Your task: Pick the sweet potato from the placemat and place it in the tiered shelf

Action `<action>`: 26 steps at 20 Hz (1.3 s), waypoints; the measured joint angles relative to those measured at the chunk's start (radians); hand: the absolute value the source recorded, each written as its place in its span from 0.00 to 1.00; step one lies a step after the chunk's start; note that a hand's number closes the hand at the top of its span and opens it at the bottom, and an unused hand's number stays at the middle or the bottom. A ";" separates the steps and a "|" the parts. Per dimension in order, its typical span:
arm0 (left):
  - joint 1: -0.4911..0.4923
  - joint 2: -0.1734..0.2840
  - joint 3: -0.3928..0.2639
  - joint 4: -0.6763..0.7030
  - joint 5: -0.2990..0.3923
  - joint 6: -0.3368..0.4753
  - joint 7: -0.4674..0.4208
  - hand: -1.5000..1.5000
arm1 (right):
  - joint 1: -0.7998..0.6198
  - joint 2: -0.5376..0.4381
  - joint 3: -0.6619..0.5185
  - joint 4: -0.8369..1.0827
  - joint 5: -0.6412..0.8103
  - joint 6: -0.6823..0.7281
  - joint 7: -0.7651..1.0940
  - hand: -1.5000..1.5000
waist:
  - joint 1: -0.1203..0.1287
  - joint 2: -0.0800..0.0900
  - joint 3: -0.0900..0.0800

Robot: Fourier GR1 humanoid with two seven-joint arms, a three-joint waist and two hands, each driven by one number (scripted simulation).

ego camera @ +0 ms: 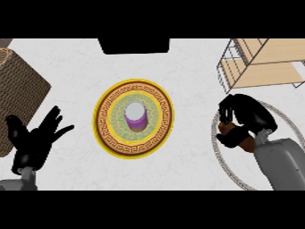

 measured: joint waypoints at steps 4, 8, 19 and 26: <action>0.018 -0.005 0.007 -0.006 -0.002 0.007 -0.008 0.50 | 0.055 -0.044 -0.065 -0.243 -0.101 0.038 -0.043 1.00 | -0.014 -0.001 0.003; 0.026 -0.006 0.007 -0.017 -0.007 0.003 -0.017 0.50 | 0.071 -0.091 -0.189 -0.470 -0.204 0.084 0.022 1.00 | -0.015 0.000 0.003; 0.002 -0.023 0.001 -0.022 -0.017 -0.015 -0.003 0.50 | -0.140 -0.298 -0.592 -0.611 -0.563 0.248 0.354 1.00 | 0.019 0.011 0.001; -0.019 -0.030 0.002 -0.022 -0.030 -0.023 0.024 0.50 | -0.384 -0.445 -0.638 -0.372 -0.629 0.247 0.442 1.00 | 0.039 0.016 0.000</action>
